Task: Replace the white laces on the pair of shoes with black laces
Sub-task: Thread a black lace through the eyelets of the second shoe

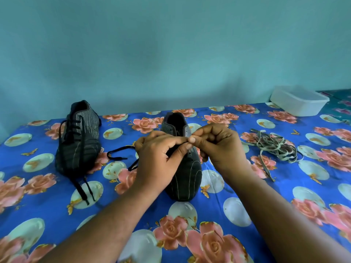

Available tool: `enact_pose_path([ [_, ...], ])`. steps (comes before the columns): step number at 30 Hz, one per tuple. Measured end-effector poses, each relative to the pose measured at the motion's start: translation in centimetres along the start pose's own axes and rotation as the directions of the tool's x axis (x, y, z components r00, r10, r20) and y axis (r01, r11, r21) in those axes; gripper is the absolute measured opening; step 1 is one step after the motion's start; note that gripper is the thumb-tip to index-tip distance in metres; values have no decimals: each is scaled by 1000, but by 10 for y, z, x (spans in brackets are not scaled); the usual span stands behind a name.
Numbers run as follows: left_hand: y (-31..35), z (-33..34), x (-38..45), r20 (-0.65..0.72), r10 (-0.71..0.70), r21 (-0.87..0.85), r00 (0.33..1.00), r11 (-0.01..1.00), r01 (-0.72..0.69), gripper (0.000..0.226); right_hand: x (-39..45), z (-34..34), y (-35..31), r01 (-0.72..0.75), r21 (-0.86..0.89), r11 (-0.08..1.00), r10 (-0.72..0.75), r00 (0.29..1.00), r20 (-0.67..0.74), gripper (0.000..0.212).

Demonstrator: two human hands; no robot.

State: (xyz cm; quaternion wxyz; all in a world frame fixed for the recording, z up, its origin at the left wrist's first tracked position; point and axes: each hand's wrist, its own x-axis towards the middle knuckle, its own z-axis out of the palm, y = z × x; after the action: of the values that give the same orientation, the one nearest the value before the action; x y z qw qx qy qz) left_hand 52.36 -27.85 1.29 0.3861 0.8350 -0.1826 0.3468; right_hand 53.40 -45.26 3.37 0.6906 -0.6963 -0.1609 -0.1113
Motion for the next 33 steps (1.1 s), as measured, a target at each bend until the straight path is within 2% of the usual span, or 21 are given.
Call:
enact_pose_path([
  [3, -4, 0, 1, -29, -69, -32, 997, 997, 68, 20, 3, -5, 4, -30, -86, 996, 30, 1000, 0, 13],
  [5, -6, 0, 1, -42, -105, -6, 994, 994, 105, 21, 5, -12, 11, -16, -234, 972, 29, 998, 50, 5],
  [8, -9, 4, 1, 8, -109, 46, 994, 993, 108, 23, 6, -18, 22, 199, -572, 795, -63, 966, 249, 14],
  [10, -10, 8, 0, 43, -99, 81, 994, 992, 96, 20, 5, -17, 27, 292, -646, 705, -50, 929, 366, 25],
  [14, -8, 8, 1, 40, -91, 195, 995, 977, 82, 15, 5, -19, 24, 309, -696, 648, -11, 918, 397, 42],
  [17, -9, 9, 1, 51, -93, 290, 994, 954, 75, 15, 6, -21, 23, 317, -707, 632, -35, 924, 382, 41],
  [22, -11, 9, 1, 119, -181, 368, 976, 921, 126, 9, 6, -21, 21, 272, -699, 661, -14, 936, 352, 43],
  [28, -8, 11, 4, 262, -306, 377, 915, 905, 194, 12, 8, -23, 24, 249, -659, 710, -12, 939, 343, 39],
  [33, -11, 13, 8, 317, -379, 254, 870, 917, 307, 4, 11, -27, 27, 188, -599, 778, 2, 954, 301, 35],
])
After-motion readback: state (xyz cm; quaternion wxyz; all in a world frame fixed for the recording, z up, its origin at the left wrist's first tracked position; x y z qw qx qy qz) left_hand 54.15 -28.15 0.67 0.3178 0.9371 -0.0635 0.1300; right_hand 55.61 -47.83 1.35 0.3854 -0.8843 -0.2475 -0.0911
